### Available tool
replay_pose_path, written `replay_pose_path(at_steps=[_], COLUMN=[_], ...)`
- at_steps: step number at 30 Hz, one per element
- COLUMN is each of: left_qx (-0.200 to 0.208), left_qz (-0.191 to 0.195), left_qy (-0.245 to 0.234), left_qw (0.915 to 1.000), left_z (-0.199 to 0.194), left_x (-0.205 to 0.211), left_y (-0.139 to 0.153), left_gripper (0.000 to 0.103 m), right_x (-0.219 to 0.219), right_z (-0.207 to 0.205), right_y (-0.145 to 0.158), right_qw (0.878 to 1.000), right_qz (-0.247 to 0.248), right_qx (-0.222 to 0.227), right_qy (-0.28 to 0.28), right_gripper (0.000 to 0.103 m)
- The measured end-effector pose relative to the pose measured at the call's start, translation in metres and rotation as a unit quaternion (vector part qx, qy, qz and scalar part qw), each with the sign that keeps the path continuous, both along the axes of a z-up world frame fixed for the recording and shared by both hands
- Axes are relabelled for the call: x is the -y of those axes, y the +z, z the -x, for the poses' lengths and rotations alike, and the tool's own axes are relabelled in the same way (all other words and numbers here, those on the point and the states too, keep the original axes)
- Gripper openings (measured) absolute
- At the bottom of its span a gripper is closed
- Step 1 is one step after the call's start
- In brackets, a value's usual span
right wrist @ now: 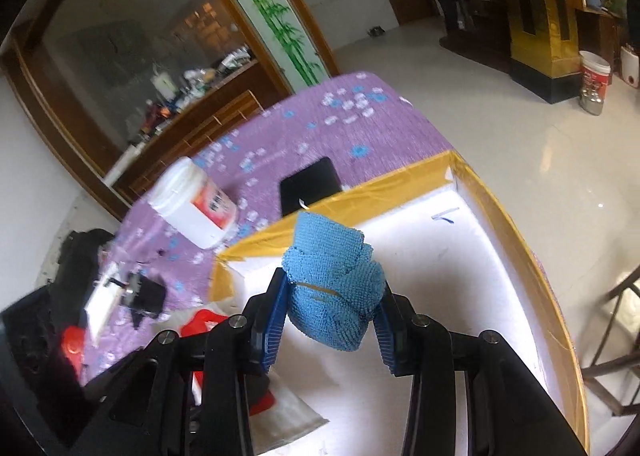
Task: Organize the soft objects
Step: 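Carry the blue towel and white-and-red bag into the white box, release both, then move both tools back over the table toward the tissue packs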
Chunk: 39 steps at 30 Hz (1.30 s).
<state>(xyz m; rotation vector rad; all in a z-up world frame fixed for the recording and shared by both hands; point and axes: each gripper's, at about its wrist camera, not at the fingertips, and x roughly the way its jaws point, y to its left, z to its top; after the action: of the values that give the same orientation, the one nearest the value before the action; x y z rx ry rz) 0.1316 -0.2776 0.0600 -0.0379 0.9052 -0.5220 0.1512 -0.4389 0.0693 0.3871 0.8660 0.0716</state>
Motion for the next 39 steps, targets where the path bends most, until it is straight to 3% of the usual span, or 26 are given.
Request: replay_pose_path(at_steps=[8,12,23,30,33,39], left_qx=[0.024,0.023,0.071,0.058,0.082,0.068], left_qz=[-0.062,-0.073,-0.033,-0.018,-0.030,-0.015], left_qy=[-0.018,-0.024,-0.025,-0.016,0.001,0.016], left_qw=[0.9976,0.9968,0.9967,0.9980,0.9962,0.9975], left_z=[0.007,0.009,0.061,0.103,0.120,0.119], left_x=[0.021,0.023,-0.015,-0.052,-0.066,-0.081], left_y=[-0.004,-0.001,0.051,0.029,0.020,0.023], left_gripper=[0.073,0.073,0.073,0.073,0.073,0.073], right_x=[-0.006,-0.005,0.006,-0.004,-0.013,-0.031], right_z=[-0.006,-0.002,0.016,0.019,0.021,0.025], right_y=[-0.010,-0.006,0.018,0.020,0.022,0.025], right_qw=[1.000,1.000,0.998,0.997,0.997,0.996], right_qz=[0.008,0.009,-0.028,-0.044,-0.037,-0.017], right_qx=[-0.018,-0.009,0.058,0.064,0.071,0.086], right_qy=[0.004,-0.002,-0.017,0.001,0.012,0.035], right_gripper=[0.049,0.063,0.067,0.067,0.067,0.067])
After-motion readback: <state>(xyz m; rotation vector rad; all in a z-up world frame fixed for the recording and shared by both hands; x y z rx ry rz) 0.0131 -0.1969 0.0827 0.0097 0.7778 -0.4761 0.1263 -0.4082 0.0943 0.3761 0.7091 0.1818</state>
